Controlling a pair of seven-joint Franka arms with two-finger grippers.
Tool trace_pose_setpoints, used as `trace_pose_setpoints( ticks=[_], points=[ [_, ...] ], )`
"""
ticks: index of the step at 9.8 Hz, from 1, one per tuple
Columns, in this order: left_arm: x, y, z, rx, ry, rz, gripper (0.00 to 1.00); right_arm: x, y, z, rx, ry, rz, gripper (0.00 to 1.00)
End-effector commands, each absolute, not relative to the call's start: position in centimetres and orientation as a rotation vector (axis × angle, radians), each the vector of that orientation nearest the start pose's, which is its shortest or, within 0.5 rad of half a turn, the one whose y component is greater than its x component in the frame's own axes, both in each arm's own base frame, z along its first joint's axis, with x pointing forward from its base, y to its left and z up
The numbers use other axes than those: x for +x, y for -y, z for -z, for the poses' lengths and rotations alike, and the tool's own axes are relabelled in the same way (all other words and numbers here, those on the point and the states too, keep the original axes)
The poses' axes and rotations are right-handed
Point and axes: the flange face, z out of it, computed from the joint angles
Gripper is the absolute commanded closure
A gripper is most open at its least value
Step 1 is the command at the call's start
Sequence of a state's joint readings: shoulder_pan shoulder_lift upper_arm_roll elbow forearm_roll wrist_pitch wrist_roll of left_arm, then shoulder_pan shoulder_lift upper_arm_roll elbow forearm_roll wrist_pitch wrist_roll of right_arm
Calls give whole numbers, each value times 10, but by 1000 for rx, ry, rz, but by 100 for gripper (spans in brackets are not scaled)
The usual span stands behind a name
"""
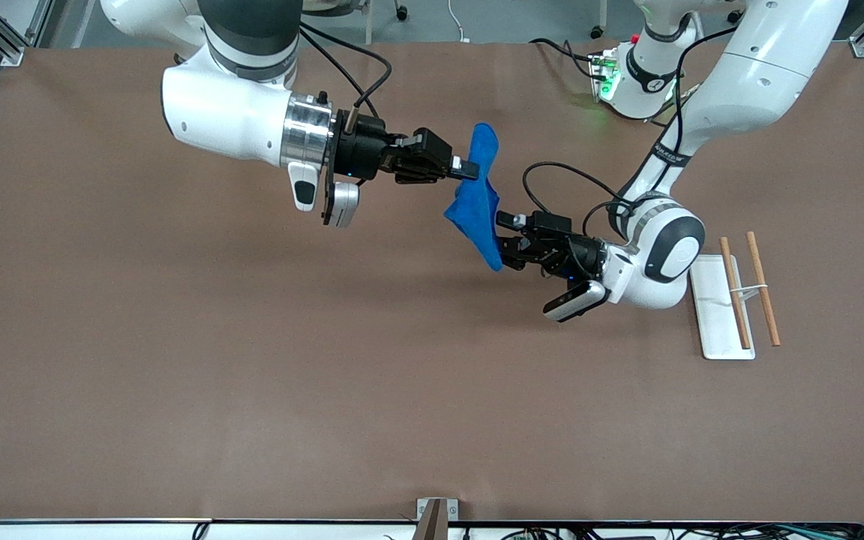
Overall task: Right arm passes towel to left arm to hang
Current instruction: 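Grasp the hanging towel with the left gripper below the right gripper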
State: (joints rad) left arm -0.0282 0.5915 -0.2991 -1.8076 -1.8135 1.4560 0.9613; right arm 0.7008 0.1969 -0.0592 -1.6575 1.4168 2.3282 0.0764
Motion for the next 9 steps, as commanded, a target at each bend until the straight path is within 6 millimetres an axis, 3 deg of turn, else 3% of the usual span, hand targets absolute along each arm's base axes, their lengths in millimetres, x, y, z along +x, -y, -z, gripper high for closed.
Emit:
trace_pose_setpoints(
  ticks=[1, 3, 4, 6, 7, 8, 9],
  points=[
    [576, 287, -304, 1142, 160, 17, 65, 523, -420, -561, -1845, -258, -72, 99],
    [576, 287, -304, 1142, 160, 18, 93, 523, -419, -561, -1844, -260, -71, 99],
    [577, 285, -303, 1143, 157, 17, 98, 523, -419, -561, -1844, -260, -71, 98],
    [577, 285, -303, 1145, 157, 18, 100, 523, -419, -561, -1844, -260, -71, 96],
    [578, 283, -305, 1147, 151, 24, 100, 524, -419, -560, -1846, -259, -71, 82],
    [579, 279, -305, 1149, 140, 28, 100, 524, -418, -560, -1848, -257, -69, 3],
    [581, 277, -305, 1156, 132, 33, 100, 529, -412, -559, -1849, -264, -65, 0]
  ],
)
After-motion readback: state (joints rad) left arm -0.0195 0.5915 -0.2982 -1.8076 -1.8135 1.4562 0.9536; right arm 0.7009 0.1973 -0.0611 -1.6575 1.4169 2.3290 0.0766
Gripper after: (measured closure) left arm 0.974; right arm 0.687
